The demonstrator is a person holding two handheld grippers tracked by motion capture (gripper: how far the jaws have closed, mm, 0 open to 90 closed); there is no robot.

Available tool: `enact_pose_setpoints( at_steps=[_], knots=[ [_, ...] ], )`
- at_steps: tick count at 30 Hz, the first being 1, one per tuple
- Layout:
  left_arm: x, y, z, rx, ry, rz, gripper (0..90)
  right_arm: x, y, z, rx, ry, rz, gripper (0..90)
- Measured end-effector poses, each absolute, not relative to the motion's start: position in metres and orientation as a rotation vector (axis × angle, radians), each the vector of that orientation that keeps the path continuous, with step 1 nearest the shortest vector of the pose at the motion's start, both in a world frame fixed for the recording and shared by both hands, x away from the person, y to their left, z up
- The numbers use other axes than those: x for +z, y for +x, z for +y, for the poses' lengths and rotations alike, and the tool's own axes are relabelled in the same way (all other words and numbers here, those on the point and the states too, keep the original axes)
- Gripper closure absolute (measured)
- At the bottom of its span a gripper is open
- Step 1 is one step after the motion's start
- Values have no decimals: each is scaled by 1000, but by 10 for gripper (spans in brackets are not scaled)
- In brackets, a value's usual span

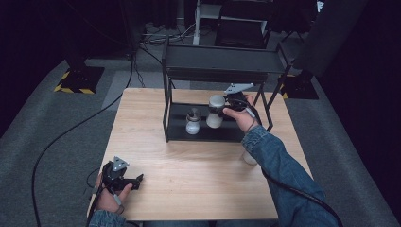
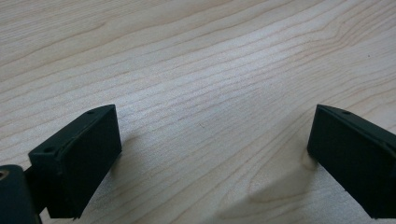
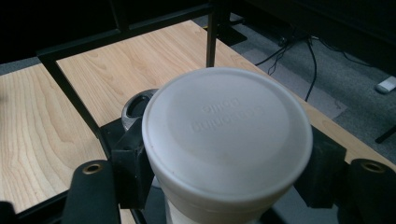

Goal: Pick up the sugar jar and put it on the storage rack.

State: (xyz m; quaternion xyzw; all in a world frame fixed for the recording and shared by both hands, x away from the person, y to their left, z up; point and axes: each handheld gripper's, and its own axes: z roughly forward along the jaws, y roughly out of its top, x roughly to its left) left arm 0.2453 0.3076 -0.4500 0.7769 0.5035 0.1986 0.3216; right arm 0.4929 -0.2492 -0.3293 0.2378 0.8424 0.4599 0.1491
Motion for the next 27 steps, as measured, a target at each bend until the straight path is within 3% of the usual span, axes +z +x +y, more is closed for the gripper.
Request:
enact_pose_setpoints(
  at_steps=[27],
  knots=[
    [-450,246,308,520,2046,1318,28,-351,499,-238,1293,733,2473,333]
  ],
)
